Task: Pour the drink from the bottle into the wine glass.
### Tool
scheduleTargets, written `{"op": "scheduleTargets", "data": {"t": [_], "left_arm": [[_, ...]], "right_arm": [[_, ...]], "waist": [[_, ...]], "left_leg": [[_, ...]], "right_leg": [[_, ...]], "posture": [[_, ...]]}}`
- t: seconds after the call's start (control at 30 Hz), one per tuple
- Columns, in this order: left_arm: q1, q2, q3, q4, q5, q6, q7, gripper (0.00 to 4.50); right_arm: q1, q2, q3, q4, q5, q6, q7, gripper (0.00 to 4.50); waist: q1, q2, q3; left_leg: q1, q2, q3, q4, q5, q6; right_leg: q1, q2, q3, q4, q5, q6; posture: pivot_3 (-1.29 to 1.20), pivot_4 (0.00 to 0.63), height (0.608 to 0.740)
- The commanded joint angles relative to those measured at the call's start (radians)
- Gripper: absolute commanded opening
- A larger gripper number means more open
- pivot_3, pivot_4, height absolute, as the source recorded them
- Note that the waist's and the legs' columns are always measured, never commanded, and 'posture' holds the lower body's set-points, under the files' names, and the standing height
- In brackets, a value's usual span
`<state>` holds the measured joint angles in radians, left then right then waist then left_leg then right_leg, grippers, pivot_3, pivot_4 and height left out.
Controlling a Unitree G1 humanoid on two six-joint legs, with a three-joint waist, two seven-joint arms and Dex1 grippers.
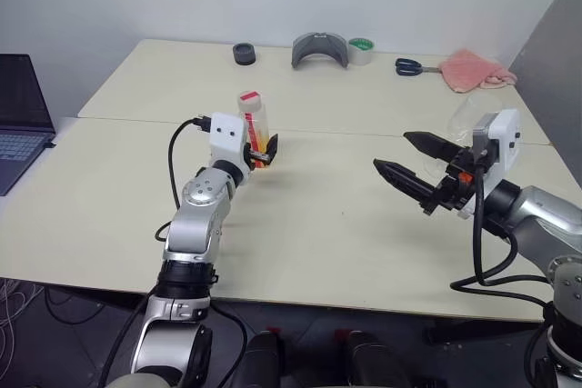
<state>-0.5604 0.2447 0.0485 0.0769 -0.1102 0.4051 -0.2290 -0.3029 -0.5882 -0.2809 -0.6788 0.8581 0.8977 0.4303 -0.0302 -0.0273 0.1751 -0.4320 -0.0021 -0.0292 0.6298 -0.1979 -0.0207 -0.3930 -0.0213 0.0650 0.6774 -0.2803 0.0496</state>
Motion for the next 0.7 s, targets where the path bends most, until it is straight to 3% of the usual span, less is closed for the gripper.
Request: {"op": "scheduleTargets", "data": {"t": [0.03, 0.7], "left_arm": [[-0.045, 0.005, 0.008, 0.01, 0.003, -0.042, -0.003, 4.47], [-0.199, -0.034, 0.028, 0.313, 0.02, -0.268, 0.036, 4.47]], "right_arm": [[-0.012, -0.016, -0.017, -0.044, 0.032, -0.018, -0.017, 4.5], [-0.007, -0.035, -0.025, -0.067, 0.07, -0.021, -0.104, 4.5]], "waist": [[0.0, 0.0, 0.0], [0.0, -0.001, 0.001]], "left_leg": [[0.0, 0.0, 0.0, 0.0, 0.0, 0.0], [0.0, -0.001, 0.0, 0.0, 0.0, 0.0]], "right_leg": [[0.0, 0.0, 0.0, 0.0, 0.0, 0.0], [0.0, 0.0, 0.0, 0.0, 0.0, 0.0]], "posture": [[0.0, 0.15, 0.74], [0.0, 0.15, 0.74]]}}
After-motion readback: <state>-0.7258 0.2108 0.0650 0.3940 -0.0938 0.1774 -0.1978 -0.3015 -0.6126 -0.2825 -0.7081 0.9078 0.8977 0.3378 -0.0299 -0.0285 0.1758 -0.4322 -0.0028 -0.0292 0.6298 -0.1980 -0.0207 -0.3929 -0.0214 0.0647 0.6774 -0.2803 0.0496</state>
